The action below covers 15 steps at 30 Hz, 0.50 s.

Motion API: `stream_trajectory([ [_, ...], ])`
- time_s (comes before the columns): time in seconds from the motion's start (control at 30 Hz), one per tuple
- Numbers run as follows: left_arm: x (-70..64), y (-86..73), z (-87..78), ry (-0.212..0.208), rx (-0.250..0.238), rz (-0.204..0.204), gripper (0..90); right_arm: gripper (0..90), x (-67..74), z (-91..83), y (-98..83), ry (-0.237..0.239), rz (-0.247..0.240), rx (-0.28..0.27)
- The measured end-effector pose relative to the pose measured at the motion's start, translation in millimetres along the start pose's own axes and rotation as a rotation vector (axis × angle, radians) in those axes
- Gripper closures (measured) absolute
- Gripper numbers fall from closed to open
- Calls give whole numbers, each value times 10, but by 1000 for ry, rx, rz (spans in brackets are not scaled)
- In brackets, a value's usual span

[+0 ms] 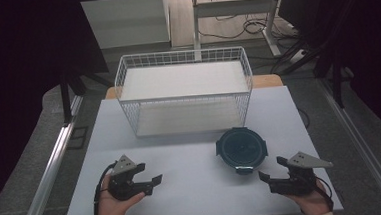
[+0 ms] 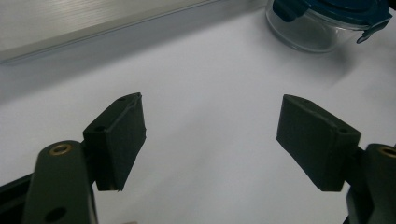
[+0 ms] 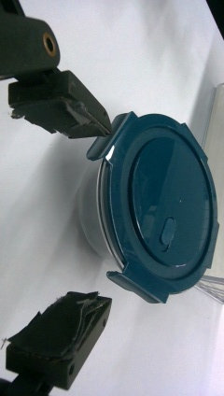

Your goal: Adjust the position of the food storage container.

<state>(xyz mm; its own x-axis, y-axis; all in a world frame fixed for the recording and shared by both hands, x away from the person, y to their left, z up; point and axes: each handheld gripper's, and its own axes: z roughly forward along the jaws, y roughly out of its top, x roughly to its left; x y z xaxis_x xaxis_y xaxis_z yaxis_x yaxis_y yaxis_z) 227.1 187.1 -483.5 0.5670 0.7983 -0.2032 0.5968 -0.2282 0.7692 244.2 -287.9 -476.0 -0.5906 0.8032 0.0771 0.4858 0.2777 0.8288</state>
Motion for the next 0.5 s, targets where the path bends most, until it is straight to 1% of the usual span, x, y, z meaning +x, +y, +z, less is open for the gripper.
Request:
stream_trajectory([
  [0.17, 11, -23, 36, 1, 18, -6, 229, 146, -7, 20, -14, -2, -7, 14],
  [0.33, -36, -15, 10, -13, 4, 8, 231, 145, 1, 27, -19, 2, -3, 11],
  [0.5, -22, -22, -6, -13, -2, 1, 232, 145, 13, 34, -22, 3, -6, 14],
])
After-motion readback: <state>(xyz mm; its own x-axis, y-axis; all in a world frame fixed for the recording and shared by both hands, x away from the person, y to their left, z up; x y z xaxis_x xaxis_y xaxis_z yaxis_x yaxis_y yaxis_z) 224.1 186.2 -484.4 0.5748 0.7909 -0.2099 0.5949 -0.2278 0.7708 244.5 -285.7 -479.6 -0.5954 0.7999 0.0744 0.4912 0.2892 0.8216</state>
